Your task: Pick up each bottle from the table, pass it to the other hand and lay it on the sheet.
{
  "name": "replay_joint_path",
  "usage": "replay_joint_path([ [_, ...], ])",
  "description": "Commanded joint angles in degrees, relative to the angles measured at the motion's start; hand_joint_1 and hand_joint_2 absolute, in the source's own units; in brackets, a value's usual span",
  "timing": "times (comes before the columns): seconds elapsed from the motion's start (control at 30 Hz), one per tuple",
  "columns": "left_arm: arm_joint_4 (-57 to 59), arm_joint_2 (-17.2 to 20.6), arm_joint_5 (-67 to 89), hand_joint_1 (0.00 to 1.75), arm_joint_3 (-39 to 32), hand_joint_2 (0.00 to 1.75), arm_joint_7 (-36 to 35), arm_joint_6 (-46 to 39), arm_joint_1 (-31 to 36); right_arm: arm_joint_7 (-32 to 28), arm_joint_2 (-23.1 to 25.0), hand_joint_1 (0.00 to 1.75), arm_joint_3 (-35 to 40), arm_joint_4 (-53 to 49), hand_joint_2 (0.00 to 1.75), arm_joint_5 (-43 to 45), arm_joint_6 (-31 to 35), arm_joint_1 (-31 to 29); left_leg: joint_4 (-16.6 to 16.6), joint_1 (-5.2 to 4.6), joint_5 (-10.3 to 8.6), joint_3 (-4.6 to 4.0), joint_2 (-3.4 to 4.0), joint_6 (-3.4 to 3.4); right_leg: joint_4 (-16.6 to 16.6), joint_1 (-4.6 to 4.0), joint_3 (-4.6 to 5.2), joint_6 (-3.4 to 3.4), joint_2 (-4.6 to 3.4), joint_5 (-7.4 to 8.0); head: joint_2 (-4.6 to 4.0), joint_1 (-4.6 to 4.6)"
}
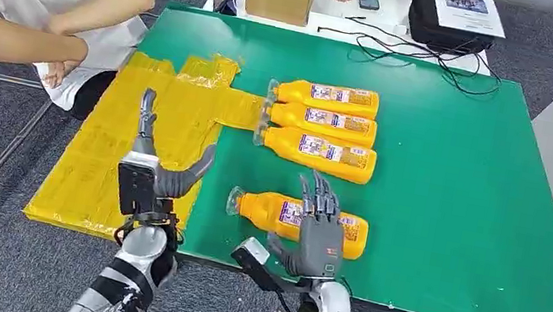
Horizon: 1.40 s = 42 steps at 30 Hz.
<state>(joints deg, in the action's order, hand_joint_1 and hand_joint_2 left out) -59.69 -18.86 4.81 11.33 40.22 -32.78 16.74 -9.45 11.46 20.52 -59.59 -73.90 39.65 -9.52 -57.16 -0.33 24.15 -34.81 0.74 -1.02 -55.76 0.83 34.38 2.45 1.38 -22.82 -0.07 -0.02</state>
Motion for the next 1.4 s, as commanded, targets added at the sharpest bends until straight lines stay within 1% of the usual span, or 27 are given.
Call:
replay_joint_path([
  [0.03,3.8,1.1,-0.4,0.00,-5.4,1.75,-0.2,1.1,1.6,4.6,-6.1,0.00,0.4,-9.7,1.75,-5.7,0.4,4.1,0.0,0.07,0.11,0.28,-0.09,0.07,0.1,-0.05,-0.31,-0.09,-0.07,-0.09,0.00,0.00],
  [0.1,4.5,0.8,-0.5,0.00,-5.9,1.75,-0.2,1.1,1.8,6.4,-6.1,0.00,-0.3,-7.1,1.75,-7.6,0.4,2.9,0.0,0.02,0.04,0.08,-0.03,0.05,0.0,-0.01,-0.09,-0.05,-0.06,-0.02,0.00,0.00],
  [0.13,5.3,0.6,-0.9,0.00,-6.5,1.75,-0.2,1.6,2.1,8.6,-6.5,0.00,-0.2,-4.5,1.75,-10.0,-0.8,1.6,0.0,0.06,0.10,0.21,-0.04,0.08,0.0,-0.04,-0.22,-0.09,-0.12,-0.06,0.00,0.00],
  [0.23,5.4,0.4,-0.5,0.00,-6.5,1.75,-0.2,2.6,2.1,9.3,-6.8,0.00,0.1,0.6,1.75,-9.5,-2.2,-1.1,0.1,0.06,0.06,0.23,-0.01,0.08,0.1,-0.04,-0.22,-0.09,-0.14,-0.01,0.00,-0.02],
  [0.27,5.8,0.1,-0.2,0.00,-6.5,1.75,-0.2,3.0,2.3,9.6,-6.2,0.00,-0.1,5.3,1.75,-8.1,-4.5,-3.5,0.0,0.05,0.05,0.17,-0.01,0.07,0.1,-0.03,-0.17,-0.07,-0.12,0.00,0.00,0.00],
  [0.37,9.3,-0.8,-3.8,0.00,-8.1,1.75,-0.2,7.3,3.8,8.6,-5.1,0.00,0.5,13.5,1.75,-5.8,-4.4,-7.5,0.1,0.05,0.05,0.20,0.09,0.06,0.1,-0.04,-0.19,-0.07,-0.22,0.02,0.00,-0.02],
  [0.4,9.3,-0.8,-3.8,0.00,-8.1,1.75,-0.2,7.3,3.8,8.6,-5.1,0.00,0.5,13.5,1.75,-5.8,-4.4,-7.5,0.1,0.04,0.03,0.14,0.07,0.04,0.1,-0.03,-0.13,-0.06,-0.18,0.04,0.00,0.00],
  [0.43,9.7,-0.8,-4.0,0.00,-8.2,1.75,-0.2,8.0,3.9,7.9,-4.4,0.00,0.9,15.3,1.75,-4.7,-2.8,-8.1,0.0,0.07,0.07,0.25,0.06,0.07,0.1,-0.05,-0.23,-0.09,-0.23,0.01,0.00,-0.04],
  [0.57,10.7,-0.8,-4.2,0.00,-8.5,1.75,-0.2,8.1,4.2,10.8,-4.2,0.00,2.7,18.0,1.75,-6.0,-6.3,-9.6,0.0,0.03,0.05,0.16,0.10,0.06,0.1,-0.02,-0.13,-0.06,-0.20,0.00,0.00,0.00],
  [0.6,11.6,-0.9,-4.2,0.00,-8.5,1.75,-0.2,8.5,4.6,12.6,-4.4,0.00,3.4,19.9,1.75,-7.4,-7.6,-11.0,0.0,0.10,0.12,0.30,0.08,0.10,0.1,-0.08,-0.29,-0.11,-0.25,-0.04,0.00,0.00],
  [0.67,12.0,-0.9,-4.0,0.00,-8.2,1.75,-0.2,8.6,4.7,12.5,-4.2,0.00,3.5,20.9,1.75,-7.3,-8.3,-12.0,0.0,0.04,0.04,0.14,0.05,0.06,0.0,-0.03,-0.13,-0.06,-0.15,0.00,0.00,-0.02],
  [0.73,12.9,-1.1,-3.9,0.00,-8.0,1.75,-0.2,8.7,5.1,12.3,-3.9,0.00,4.2,22.9,1.75,-7.6,-9.5,-13.9,0.0,0.05,0.06,0.17,0.04,0.07,0.0,-0.03,-0.16,-0.07,-0.17,-0.02,0.00,-0.02],
  [0.8,13.0,-1.1,-3.9,0.00,-8.0,1.75,-0.2,8.7,5.2,12.3,-3.7,0.00,4.3,23.0,1.75,-7.6,-9.7,-14.3,0.0,0.07,0.09,0.22,0.07,0.08,0.0,-0.05,-0.20,-0.09,-0.23,-0.03,0.00,0.00],
  [0.93,13.0,-1.1,-3.9,0.00,-8.0,1.75,-0.2,8.7,5.2,12.3,-3.7,0.00,4.3,23.0,1.75,-7.6,-9.7,-14.3,0.0,0.01,0.00,0.04,0.01,0.04,0.0,0.00,-0.04,-0.04,-0.09,0.01,0.00,0.00],
  [1.03,14.2,-1.1,-5.2,0.00,-8.6,1.75,-0.3,9.9,5.7,14.2,-3.9,0.00,5.8,23.8,1.75,-8.9,-9.8,-15.4,0.0,0.07,0.07,0.19,-0.01,0.08,0.0,-0.06,-0.19,-0.10,-0.15,-0.04,0.00,0.00],
  [1.07,14.3,-1.1,-5.6,0.00,-8.8,1.75,-0.4,10.2,5.8,15.9,-4.1,0.00,6.7,24.1,1.75,-10.2,-11.4,-16.0,0.0,0.05,0.05,0.11,0.04,0.07,0.0,-0.04,-0.11,-0.07,-0.16,-0.01,0.00,0.00],
  [1.1,14.1,-1.0,-5.7,0.00,-8.9,1.75,-0.5,10.3,5.6,18.8,-4.9,0.00,9.1,24.3,1.75,-12.8,-16.6,-16.8,0.0,0.07,0.09,0.17,0.03,0.09,0.0,-0.05,-0.17,-0.09,-0.18,-0.04,0.00,-0.02],
  [1.17,13.1,-0.8,-5.0,0.00,-9.0,1.75,-0.2,10.6,5.0,20.3,-5.6,0.00,10.5,22.1,1.75,-14.4,-15.6,-16.1,0.0,0.04,0.05,0.10,0.05,0.06,0.0,-0.03,-0.09,-0.06,-0.17,-0.01,0.00,0.00],
  [1.2,12.3,-0.8,-4.8,0.00,-9.3,1.75,-0.4,10.9,4.5,22.4,-6.4,0.00,11.6,20.1,1.75,-16.1,-17.0,-15.3,0.0,0.00,0.00,0.03,0.02,0.04,0.0,0.00,-0.03,-0.04,-0.09,0.01,0.00,0.00],
  [1.23,11.9,-0.8,-4.3,0.00,-9.4,1.75,-0.5,10.7,4.3,25.2,-7.7,0.00,13.8,18.7,1.75,-16.1,-19.0,-15.1,0.0,0.06,0.06,0.15,-0.01,0.07,0.0,-0.05,-0.17,-0.07,-0.13,-0.03,0.00,0.00],
  [1.27,11.5,-0.8,-4.2,0.00,-9.6,1.75,-0.6,10.8,4.0,26.6,-8.5,0.00,14.7,17.5,1.75,-16.1,-20.7,-14.7,0.0,0.10,0.09,0.22,0.01,0.09,0.0,-0.08,-0.22,-0.09,-0.16,-0.05,0.00,-0.02],
  [1.3,11.1,-0.9,-4.0,0.00,-10.1,1.75,-1.0,11.1,3.6,29.0,-10.3,0.00,16.4,15.5,1.75,-16.1,-23.5,-13.8,0.0,0.09,0.08,0.23,-0.05,0.08,0.0,-0.07,-0.24,-0.09,-0.11,-0.05,0.00,0.00],
  [1.37,10.7,-1.1,-4.0,0.00,-11.0,1.75,-1.3,11.9,3.3,30.9,-12.1,0.00,17.2,13.4,1.75,-16.1,-24.1,-12.7,0.0,0.03,0.01,0.12,-0.13,0.04,0.1,-0.02,-0.13,-0.04,0.03,-0.02,0.00,0.00],
  [1.4,10.2,-1.1,-3.9,0.00,-11.2,1.75,-1.4,12.2,3.1,31.3,-13.1,0.00,16.8,11.4,1.75,-16.1,-24.3,-11.7,0.0,0.06,0.06,0.24,-0.18,0.07,0.1,-0.04,-0.28,-0.08,0.01,-0.07,0.00,-0.02],
])
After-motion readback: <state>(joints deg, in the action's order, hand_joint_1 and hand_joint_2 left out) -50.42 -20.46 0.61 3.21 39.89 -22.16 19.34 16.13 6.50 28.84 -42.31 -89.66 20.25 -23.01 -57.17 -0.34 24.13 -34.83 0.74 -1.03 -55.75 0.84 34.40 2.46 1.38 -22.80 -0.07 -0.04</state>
